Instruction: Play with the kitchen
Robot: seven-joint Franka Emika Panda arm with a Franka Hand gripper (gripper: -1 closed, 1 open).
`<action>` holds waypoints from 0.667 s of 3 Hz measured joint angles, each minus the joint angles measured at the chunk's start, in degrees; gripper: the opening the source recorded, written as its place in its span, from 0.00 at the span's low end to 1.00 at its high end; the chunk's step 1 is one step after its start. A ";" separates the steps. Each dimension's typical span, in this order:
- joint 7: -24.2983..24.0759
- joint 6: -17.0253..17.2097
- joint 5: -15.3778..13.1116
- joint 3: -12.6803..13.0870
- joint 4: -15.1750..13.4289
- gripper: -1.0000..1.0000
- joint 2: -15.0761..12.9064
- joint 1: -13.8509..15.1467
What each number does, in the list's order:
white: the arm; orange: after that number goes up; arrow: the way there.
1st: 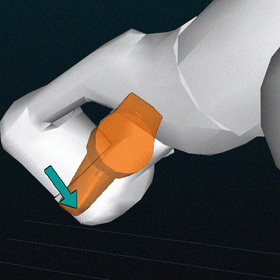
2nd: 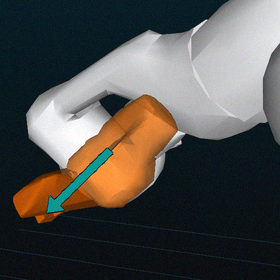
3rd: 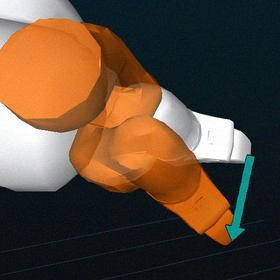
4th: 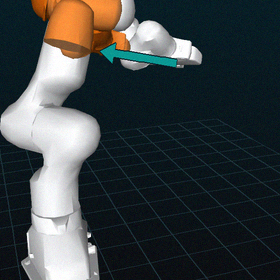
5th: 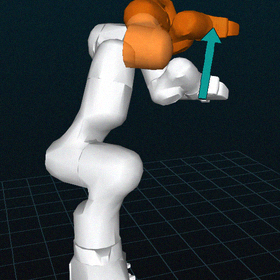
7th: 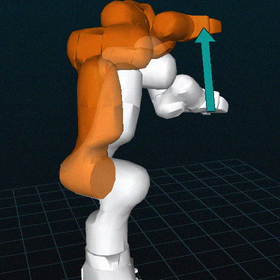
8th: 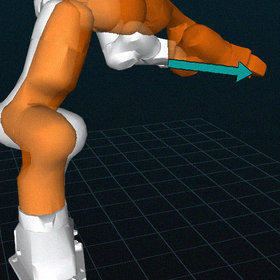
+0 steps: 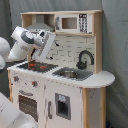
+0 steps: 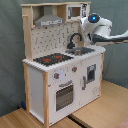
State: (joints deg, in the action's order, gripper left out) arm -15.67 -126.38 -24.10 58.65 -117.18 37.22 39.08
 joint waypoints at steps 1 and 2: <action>0.30 0.00 0.35 1.42 2.06 1.00 -5.45 -0.01; 0.30 0.08 0.41 2.96 3.93 1.00 -10.99 -0.03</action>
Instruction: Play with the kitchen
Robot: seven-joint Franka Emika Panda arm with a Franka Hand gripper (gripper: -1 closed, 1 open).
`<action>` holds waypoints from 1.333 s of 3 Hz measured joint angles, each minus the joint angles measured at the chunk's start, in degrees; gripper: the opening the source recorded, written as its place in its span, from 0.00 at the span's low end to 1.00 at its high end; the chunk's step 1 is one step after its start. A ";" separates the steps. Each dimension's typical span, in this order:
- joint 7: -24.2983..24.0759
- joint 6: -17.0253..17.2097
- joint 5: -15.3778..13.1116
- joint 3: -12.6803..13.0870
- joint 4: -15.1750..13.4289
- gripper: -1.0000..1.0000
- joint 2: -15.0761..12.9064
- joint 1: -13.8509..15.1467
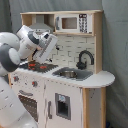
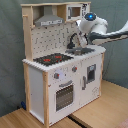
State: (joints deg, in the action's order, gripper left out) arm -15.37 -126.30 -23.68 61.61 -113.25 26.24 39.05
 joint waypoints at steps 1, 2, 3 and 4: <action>0.00 0.75 0.00 1.09 1.11 1.00 -5.66 -0.09; -0.01 4.55 1.22 1.16 1.19 1.00 -10.34 -0.47; -0.01 9.73 4.90 0.98 1.11 1.00 -10.71 -0.45; -0.39 13.43 8.10 -0.62 1.05 1.00 -13.47 0.15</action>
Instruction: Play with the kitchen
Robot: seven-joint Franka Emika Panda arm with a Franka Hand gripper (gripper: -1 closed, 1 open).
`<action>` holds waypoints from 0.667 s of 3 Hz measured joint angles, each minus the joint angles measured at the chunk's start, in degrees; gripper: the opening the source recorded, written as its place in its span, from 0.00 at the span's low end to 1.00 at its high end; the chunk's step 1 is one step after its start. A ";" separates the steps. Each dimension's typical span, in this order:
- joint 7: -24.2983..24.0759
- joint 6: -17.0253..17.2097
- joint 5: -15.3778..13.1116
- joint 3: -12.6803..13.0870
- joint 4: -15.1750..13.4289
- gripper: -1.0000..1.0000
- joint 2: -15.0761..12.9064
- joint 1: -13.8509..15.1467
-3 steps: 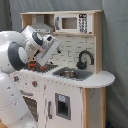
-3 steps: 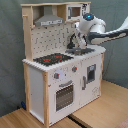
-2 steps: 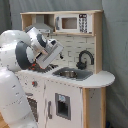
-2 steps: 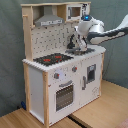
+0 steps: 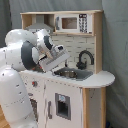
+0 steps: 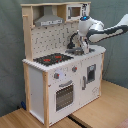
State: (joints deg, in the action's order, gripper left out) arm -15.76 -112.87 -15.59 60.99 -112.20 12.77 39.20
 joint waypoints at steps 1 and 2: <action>-3.80 -1.26 0.11 0.02 1.30 1.00 -4.36 0.10; -7.86 -1.48 0.12 0.72 3.99 1.00 -7.48 0.08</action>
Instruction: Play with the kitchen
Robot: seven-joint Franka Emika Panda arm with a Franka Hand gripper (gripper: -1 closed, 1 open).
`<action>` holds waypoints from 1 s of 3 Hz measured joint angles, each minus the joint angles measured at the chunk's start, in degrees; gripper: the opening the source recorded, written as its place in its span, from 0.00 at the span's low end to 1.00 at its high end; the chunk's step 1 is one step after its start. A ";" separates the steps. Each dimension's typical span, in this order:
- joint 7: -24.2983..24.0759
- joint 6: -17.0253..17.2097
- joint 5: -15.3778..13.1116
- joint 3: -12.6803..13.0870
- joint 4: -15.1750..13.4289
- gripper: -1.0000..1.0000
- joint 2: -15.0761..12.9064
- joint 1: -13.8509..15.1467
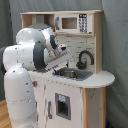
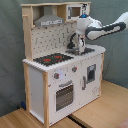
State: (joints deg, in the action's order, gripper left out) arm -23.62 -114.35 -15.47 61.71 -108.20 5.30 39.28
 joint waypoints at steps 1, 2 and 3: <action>-4.49 -2.16 0.00 0.40 0.09 1.00 -3.06 0.00; -7.60 -1.20 -0.07 0.04 -0.28 1.00 -7.78 0.02; -7.33 -1.27 -0.66 0.14 0.39 1.00 -10.66 -0.03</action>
State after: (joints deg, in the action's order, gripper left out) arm -30.95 -115.62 -16.13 61.85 -107.81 -5.36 39.25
